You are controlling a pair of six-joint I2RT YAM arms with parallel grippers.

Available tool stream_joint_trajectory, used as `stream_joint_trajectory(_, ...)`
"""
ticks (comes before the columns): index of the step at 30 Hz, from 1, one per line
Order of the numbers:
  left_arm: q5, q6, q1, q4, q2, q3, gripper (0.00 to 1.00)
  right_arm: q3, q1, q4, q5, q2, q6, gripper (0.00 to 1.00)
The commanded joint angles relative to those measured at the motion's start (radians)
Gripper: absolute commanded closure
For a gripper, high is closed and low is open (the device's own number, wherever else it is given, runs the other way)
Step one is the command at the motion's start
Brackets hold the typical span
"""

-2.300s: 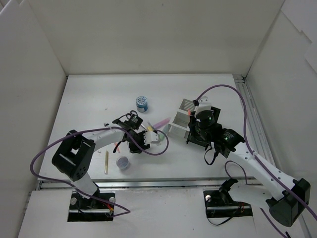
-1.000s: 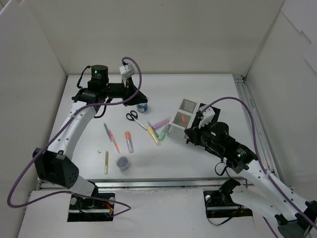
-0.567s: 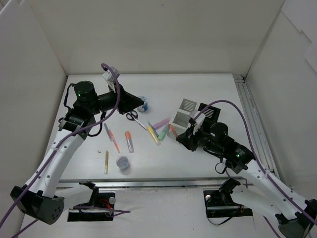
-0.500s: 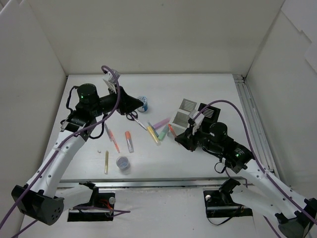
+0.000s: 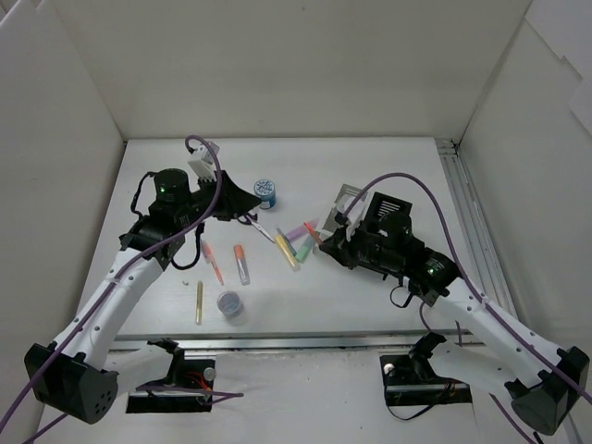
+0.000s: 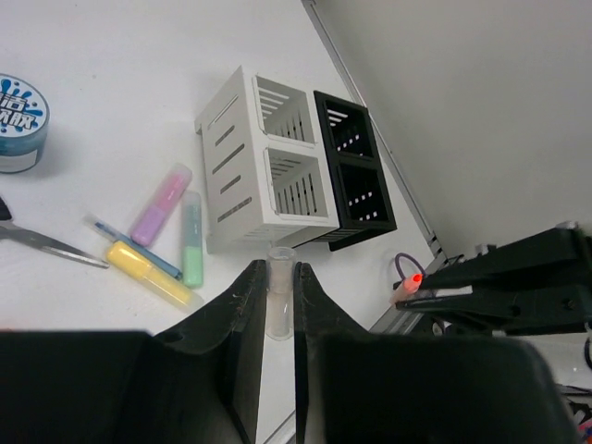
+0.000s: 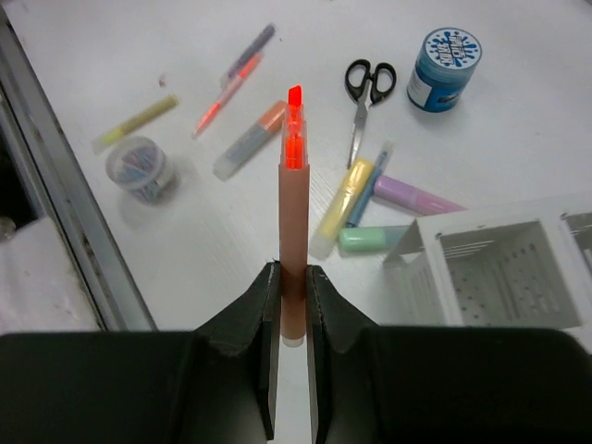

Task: Sort the stationery into containers
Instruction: Close the pen cap on the pen.

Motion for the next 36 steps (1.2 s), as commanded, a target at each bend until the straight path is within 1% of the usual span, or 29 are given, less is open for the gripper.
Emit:
stream_joint_trajectory(1, 0.045, 0.111, -0.012, -0.020, 0.008, 0.049, 1.00, 0.156, 0.008, -0.011, 0.014, 0.072, -0.243, 1.00)
stream_joint_trajectory(2, 0.051, 0.129, -0.012, -0.035, 0.010, 0.034, 1.00, 0.179, 0.005, -0.054, 0.007, 0.096, -0.304, 1.00)
stream_joint_trajectory(3, 0.078, 0.146, -0.012, -0.066, 0.013, 0.026, 1.00, 0.202, 0.008, -0.069, -0.001, 0.111, -0.447, 1.00)
stream_joint_trajectory(5, 0.109, 0.174, -0.012, -0.083, 0.014, 0.010, 1.00, 0.259, 0.011, -0.076, 0.011, 0.166, -0.547, 1.00)
stream_joint_trajectory(6, 0.152, 0.186, -0.022, -0.094, 0.011, -0.007, 1.00, 0.276, 0.013, -0.077, 0.013, 0.203, -0.655, 1.00)
stream_joint_trajectory(8, 0.184, 0.215, -0.022, -0.107, 0.002, -0.033, 1.00, 0.320, 0.017, -0.088, 0.015, 0.243, -0.761, 1.00)
stream_joint_trajectory(9, 0.198, 0.226, -0.031, -0.117, -0.010, -0.043, 1.00, 0.339, 0.020, -0.103, 0.031, 0.264, -0.864, 1.00)
stream_joint_trajectory(11, 0.226, 0.267, -0.031, -0.127, -0.023, -0.063, 1.00, 0.406, 0.023, -0.163, 0.053, 0.332, -0.965, 1.00)
stream_joint_trajectory(12, 0.250, 0.287, -0.040, -0.156, -0.027, -0.066, 1.00, 0.431, 0.028, -0.186, 0.080, 0.355, -1.075, 1.00)
stream_joint_trajectory(13, 0.257, 0.310, -0.040, -0.172, -0.029, -0.064, 1.00, 0.483, 0.031, -0.247, 0.102, 0.399, -1.123, 1.00)
stream_joint_trajectory(14, 0.255, 0.327, -0.049, -0.192, -0.024, -0.063, 1.00, 0.509, 0.039, -0.284, 0.125, 0.422, -1.162, 1.00)
stream_joint_trajectory(15, 0.247, 0.365, -0.058, -0.228, -0.015, -0.060, 1.00, 0.534, 0.046, -0.321, 0.166, 0.436, -1.240, 1.00)
stream_joint_trajectory(16, 0.243, 0.376, -0.058, -0.229, -0.010, -0.061, 1.00, 0.564, 0.049, -0.371, 0.189, 0.464, -1.275, 1.00)
stream_joint_trajectory(17, 0.244, 0.384, -0.069, -0.217, -0.003, -0.072, 1.00, 0.572, 0.052, -0.384, 0.202, 0.472, -1.305, 1.00)
stream_joint_trajectory(18, 0.266, 0.402, -0.078, -0.204, 0.019, -0.072, 1.00, 0.577, 0.060, -0.402, 0.211, 0.476, -1.385, 1.00)
stream_joint_trajectory(19, 0.283, 0.419, -0.078, -0.206, 0.034, -0.069, 1.00, 0.575, 0.063, -0.436, 0.220, 0.479, -1.432, 1.00)
stream_joint_trajectory(20, 0.296, 0.431, -0.078, -0.213, 0.048, -0.052, 1.00, 0.571, 0.068, -0.450, 0.228, 0.475, -1.466, 1.00)
stream_joint_trajectory(21, 0.295, 0.445, -0.078, -0.241, 0.083, -0.038, 1.00, 0.560, 0.063, -0.459, 0.231, 0.470, -1.539, 1.00)
stream_joint_trajectory(24, 0.309, 0.453, -0.087, -0.256, 0.137, 0.000, 1.00, 0.506, 0.068, -0.491, 0.232, 0.435, -1.640, 1.00)
stream_joint_trajectory(25, 0.321, 0.444, -0.088, -0.252, 0.152, 0.006, 1.00, 0.479, 0.069, -0.493, 0.226, 0.415, -1.651, 1.00)
stream_joint_trajectory(26, 0.371, 0.447, -0.088, -0.247, 0.180, 0.015, 1.00, 0.468, 0.071, -0.491, 0.205, 0.406, -1.661, 1.00)
stream_joint_trajectory(29, 0.444, 0.464, -0.106, -0.230, 0.212, 0.014, 1.00, 0.431, 0.074, -0.491, 0.173, 0.371, -1.670, 1.00)
stream_joint_trajectory(33, 0.471, 0.453, -0.126, -0.213, 0.238, 0.016, 1.00, 0.393, 0.075, -0.491, 0.150, 0.334, -1.696, 1.00)
stream_joint_trajectory(36, 0.511, 0.456, -0.137, -0.204, 0.247, 0.023, 1.00, 0.399, 0.076, -0.491, 0.131, 0.334, -1.675, 1.00)
